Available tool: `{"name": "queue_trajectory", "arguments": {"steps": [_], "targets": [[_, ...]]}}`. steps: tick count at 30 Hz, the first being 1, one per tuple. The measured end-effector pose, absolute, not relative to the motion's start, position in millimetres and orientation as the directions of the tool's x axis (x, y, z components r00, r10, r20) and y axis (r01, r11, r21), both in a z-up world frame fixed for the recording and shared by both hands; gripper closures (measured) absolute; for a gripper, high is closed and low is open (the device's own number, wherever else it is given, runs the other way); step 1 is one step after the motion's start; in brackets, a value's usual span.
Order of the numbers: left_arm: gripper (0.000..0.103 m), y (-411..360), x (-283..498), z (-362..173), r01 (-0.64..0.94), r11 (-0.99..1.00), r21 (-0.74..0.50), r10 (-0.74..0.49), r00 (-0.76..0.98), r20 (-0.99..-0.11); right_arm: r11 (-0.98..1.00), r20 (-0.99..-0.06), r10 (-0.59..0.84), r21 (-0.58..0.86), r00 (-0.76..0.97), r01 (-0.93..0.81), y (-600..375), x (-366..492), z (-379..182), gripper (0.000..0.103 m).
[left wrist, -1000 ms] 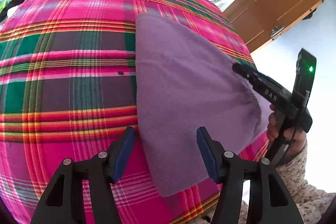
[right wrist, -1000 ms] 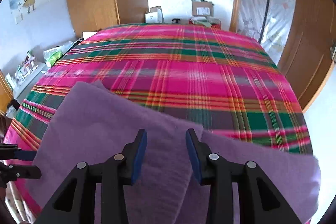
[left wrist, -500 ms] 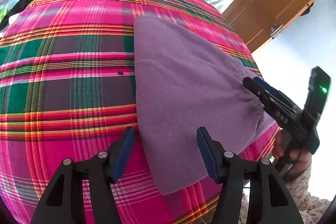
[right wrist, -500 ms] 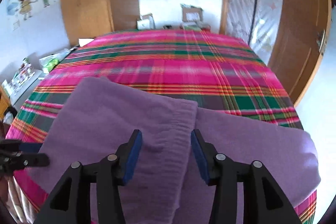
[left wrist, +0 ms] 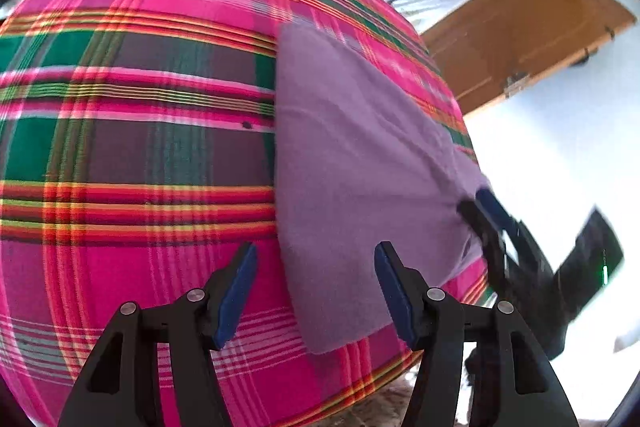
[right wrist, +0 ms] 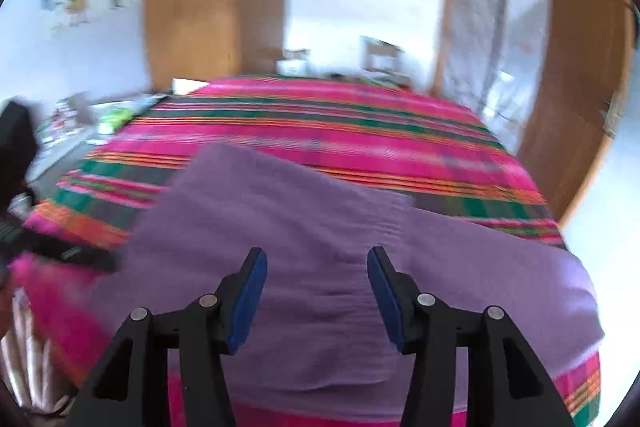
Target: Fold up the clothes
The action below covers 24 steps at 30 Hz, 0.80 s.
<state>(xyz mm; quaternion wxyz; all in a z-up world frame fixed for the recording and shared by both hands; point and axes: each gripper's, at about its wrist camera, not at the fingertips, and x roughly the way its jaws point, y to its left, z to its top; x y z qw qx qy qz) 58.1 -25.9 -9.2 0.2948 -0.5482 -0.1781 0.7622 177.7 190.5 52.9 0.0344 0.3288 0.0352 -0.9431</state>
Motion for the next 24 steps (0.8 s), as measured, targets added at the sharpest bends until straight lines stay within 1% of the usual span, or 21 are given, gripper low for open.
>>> {"name": "queue_trajectory", "arguments": {"steps": [3, 6, 12, 14, 18, 24], "targets": [[0.04, -32.4, 53.6, -9.0, -0.232, -0.742, -0.629, 0.67, -0.225, -0.707, -0.98, -0.606, -0.124, -0.051, -0.785, 0.194, 164.3, 187.2, 54.6, 0.05], [0.04, -33.0, 50.9, -9.1, -0.225, -0.739, -0.635, 0.673, -0.221, -0.706, -0.954, -0.615, -0.217, -0.033, -0.759, 0.299, 137.9, 192.0, 51.2, 0.05], [0.04, -32.7, 46.0, -9.2, -0.216, -0.741, -0.636, 0.672, -0.212, -0.71, -0.906, -0.642, -0.302, -0.037, -0.705, 0.422, 87.5, 199.2, 37.4, 0.049], [0.04, -34.0, 44.1, -9.2, -0.21, -0.744, -0.634, 0.668, -0.213, -0.713, -0.895, -0.653, -0.299, -0.061, -0.696, 0.442, 76.3, 201.3, 30.3, 0.049], [0.04, -34.9, 40.4, -9.5, -0.201, -0.742, -0.64, 0.671, -0.212, -0.711, -0.891, -0.673, -0.248, -0.124, -0.697, 0.437, 62.7, 198.7, 19.3, 0.049], [0.04, -36.2, 34.8, -9.9, -0.187, -0.738, -0.648, 0.675, -0.211, -0.707, -0.894, -0.683, -0.201, -0.164, -0.702, 0.417, 50.6, 196.7, 10.8, 0.049]]}}
